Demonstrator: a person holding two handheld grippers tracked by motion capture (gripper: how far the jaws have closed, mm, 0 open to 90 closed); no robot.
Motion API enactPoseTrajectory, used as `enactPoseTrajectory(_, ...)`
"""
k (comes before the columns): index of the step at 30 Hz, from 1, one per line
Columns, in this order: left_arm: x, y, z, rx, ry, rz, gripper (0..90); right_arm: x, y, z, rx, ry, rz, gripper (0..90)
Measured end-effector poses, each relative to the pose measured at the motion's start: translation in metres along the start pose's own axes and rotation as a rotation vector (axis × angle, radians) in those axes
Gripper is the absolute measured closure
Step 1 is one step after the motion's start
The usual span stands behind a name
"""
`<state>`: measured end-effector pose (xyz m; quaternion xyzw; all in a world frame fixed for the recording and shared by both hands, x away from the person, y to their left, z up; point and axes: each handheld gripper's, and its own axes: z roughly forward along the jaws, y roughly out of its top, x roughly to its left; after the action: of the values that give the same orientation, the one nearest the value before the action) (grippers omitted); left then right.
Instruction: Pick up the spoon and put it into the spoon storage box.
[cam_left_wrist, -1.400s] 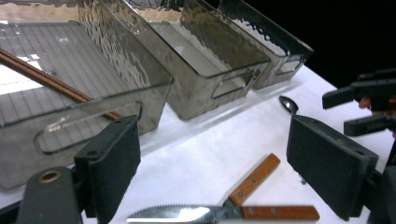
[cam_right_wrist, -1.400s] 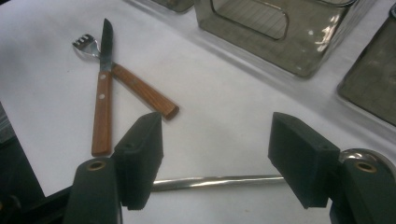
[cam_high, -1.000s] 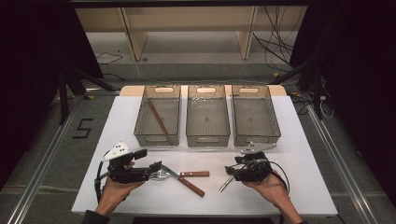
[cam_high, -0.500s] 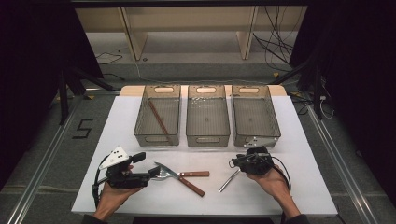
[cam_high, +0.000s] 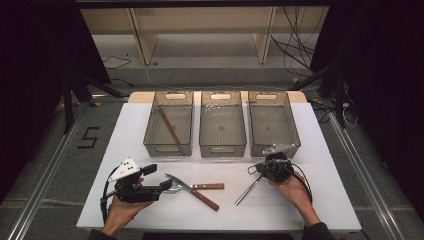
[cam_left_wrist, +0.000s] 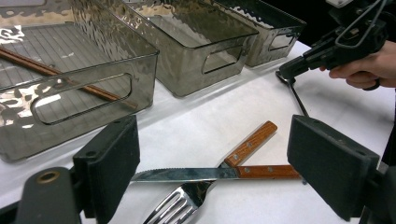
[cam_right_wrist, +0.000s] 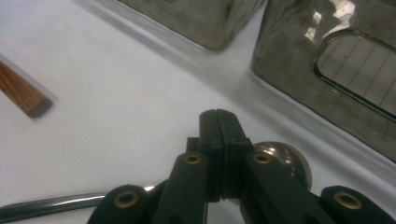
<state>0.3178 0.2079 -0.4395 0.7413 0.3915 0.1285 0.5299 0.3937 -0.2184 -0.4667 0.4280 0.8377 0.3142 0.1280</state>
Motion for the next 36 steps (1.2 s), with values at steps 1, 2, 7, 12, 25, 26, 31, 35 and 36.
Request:
enactPoseTrajectory(1, 0.000, 0.000, 0.000, 0.002, 0.000, 0.001, 16.8, -0.001, 0.000, 0.002, 0.006, -0.004, 0.000, 90.0)
enactPoseTrajectory(2, 0.000, 0.000, 0.000, 0.003, 0.000, 0.001, 16.8, -0.002, 0.000, 0.003, 0.012, -0.010, 0.000, 90.0)
enactPoseTrajectory(7, 0.000, -0.001, 0.001, 0.008, -0.002, 0.006, 16.8, -0.007, 0.001, 0.010, 0.029, -0.019, 0.009, 90.0)
enactPoseTrajectory(12, 0.000, -0.002, 0.001, 0.011, 0.000, 0.006, 16.9, -0.007, 0.002, 0.015, 0.040, -0.032, -0.005, 90.0)
enactPoseTrajectory(25, -0.002, -0.002, 0.002, 0.019, -0.003, 0.015, 16.8, -0.011, -0.011, -0.005, 0.116, -0.110, 0.008, 90.0)
enactPoseTrajectory(26, -0.002, -0.002, 0.002, 0.019, -0.004, 0.015, 16.8, -0.011, -0.014, -0.008, 0.121, -0.110, 0.013, 90.0)
enactPoseTrajectory(31, -0.004, -0.002, 0.003, 0.018, -0.007, 0.012, 16.8, -0.010, -0.027, -0.022, 0.147, -0.106, 0.025, 90.0)
enactPoseTrajectory(35, -0.004, -0.001, 0.003, 0.021, -0.008, 0.016, 16.8, -0.006, -0.035, -0.030, 0.168, -0.094, 0.028, 90.0)
enactPoseTrajectory(36, -0.004, -0.001, 0.003, 0.021, -0.009, 0.015, 16.9, -0.004, -0.037, -0.032, 0.175, -0.091, 0.024, 90.0)
